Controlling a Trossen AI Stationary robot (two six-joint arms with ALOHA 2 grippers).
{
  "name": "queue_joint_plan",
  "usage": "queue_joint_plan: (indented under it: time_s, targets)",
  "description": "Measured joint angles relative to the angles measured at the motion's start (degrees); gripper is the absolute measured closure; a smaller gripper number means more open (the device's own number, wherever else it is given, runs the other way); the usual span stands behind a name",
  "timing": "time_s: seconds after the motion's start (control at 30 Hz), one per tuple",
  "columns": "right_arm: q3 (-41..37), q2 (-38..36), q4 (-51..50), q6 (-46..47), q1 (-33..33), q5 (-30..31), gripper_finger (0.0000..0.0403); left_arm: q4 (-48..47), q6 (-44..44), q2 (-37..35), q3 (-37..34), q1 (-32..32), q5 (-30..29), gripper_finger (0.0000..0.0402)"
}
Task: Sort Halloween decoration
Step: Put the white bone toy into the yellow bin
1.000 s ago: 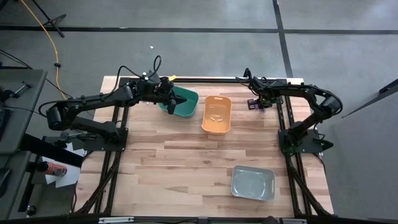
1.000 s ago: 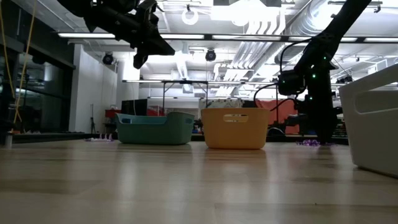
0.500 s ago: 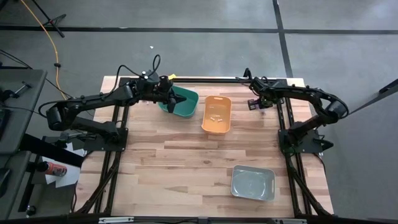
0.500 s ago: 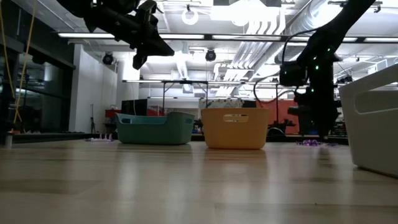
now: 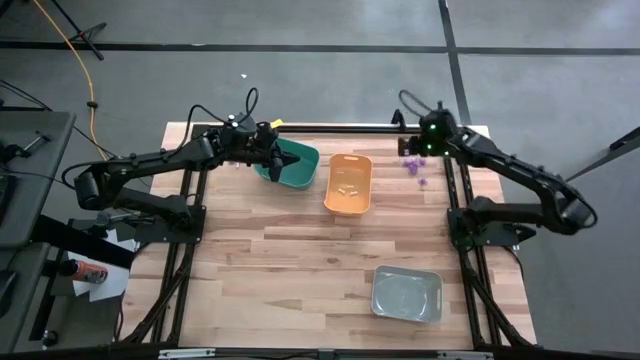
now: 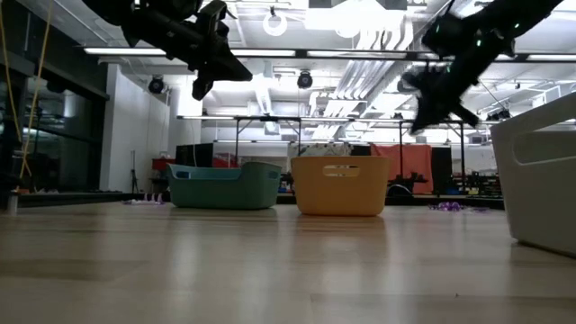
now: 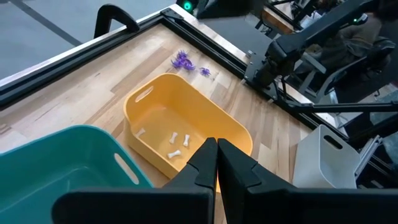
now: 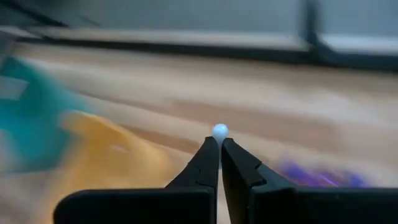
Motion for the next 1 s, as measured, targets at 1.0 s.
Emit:
queue_joint_plan:
  time_s: [1.0]
  targets:
    - [0.09, -1.78, 47.45, -14.36, 20.32, -17.96, 0.0402, 21.12, 2.03, 0.02, 0.07, -0.07, 4.19, 0.0401]
